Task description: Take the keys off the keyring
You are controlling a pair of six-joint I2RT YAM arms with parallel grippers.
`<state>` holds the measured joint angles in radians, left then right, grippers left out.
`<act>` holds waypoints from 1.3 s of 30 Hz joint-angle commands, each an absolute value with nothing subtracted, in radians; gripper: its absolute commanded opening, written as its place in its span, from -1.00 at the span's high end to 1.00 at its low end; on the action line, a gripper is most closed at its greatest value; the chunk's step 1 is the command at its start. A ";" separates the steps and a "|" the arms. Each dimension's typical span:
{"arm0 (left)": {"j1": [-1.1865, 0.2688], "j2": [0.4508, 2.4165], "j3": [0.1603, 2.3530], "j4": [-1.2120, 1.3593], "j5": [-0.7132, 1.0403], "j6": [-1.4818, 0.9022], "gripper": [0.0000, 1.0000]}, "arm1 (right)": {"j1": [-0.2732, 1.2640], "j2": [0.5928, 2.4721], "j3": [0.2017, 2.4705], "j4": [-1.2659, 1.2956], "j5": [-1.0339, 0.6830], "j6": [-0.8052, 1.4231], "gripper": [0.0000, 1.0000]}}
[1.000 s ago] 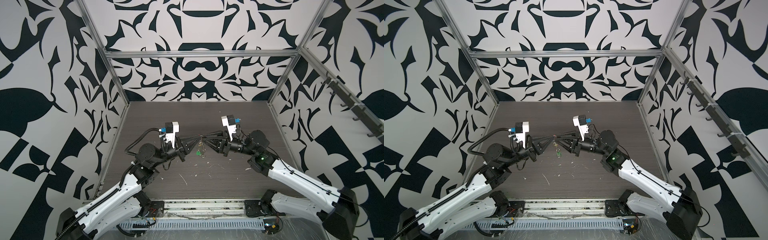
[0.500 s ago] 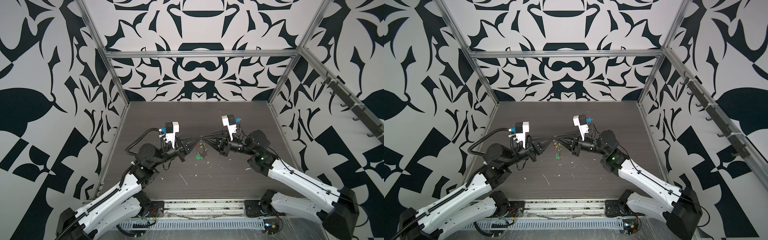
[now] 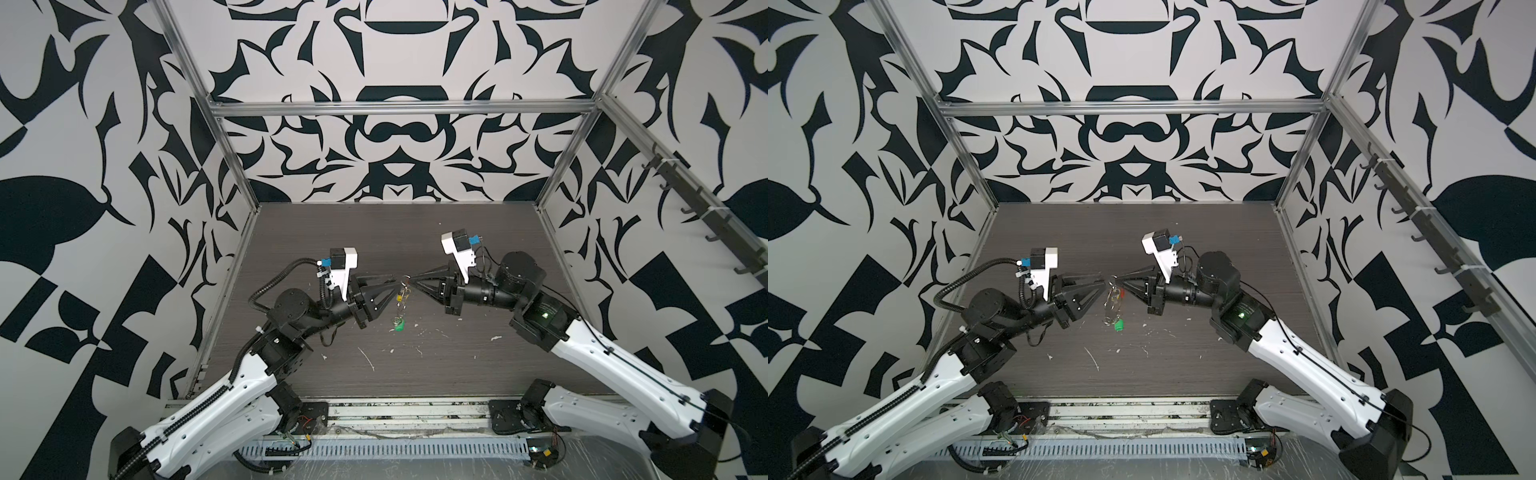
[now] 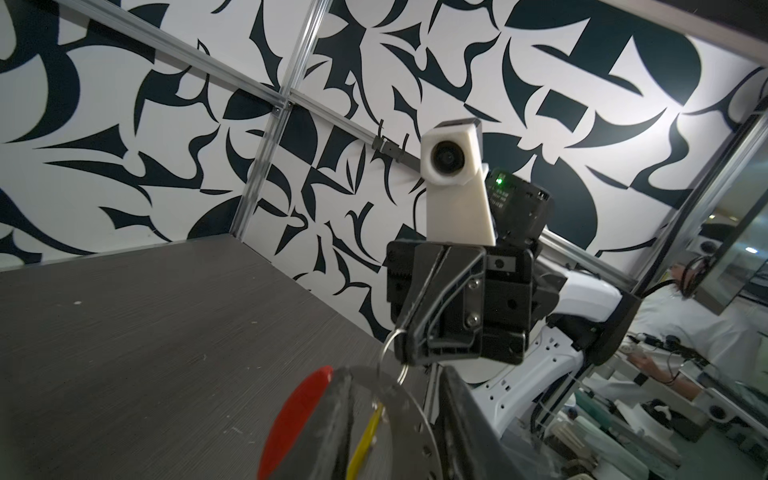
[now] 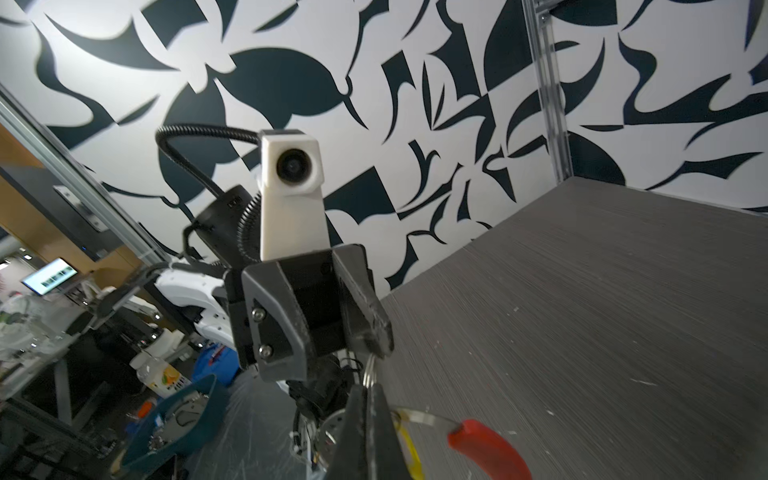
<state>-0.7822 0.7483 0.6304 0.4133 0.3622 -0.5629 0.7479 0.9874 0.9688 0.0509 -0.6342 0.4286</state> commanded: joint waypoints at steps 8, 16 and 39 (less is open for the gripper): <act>-0.785 0.818 0.860 -0.059 0.499 -0.442 0.21 | 0.752 1.037 1.194 -0.461 -0.672 0.149 1.00; -0.785 0.905 0.958 -0.232 0.612 -0.401 0.23 | 0.752 1.084 1.264 -0.586 -0.748 0.071 1.00; -0.785 0.960 0.987 -0.258 0.693 -0.377 0.66 | 0.752 1.100 1.282 -0.595 -0.799 0.052 1.00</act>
<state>-0.7822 0.9672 0.9646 -0.2657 0.6704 -0.3885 0.7479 1.1034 1.2446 -0.6357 -0.7685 0.0555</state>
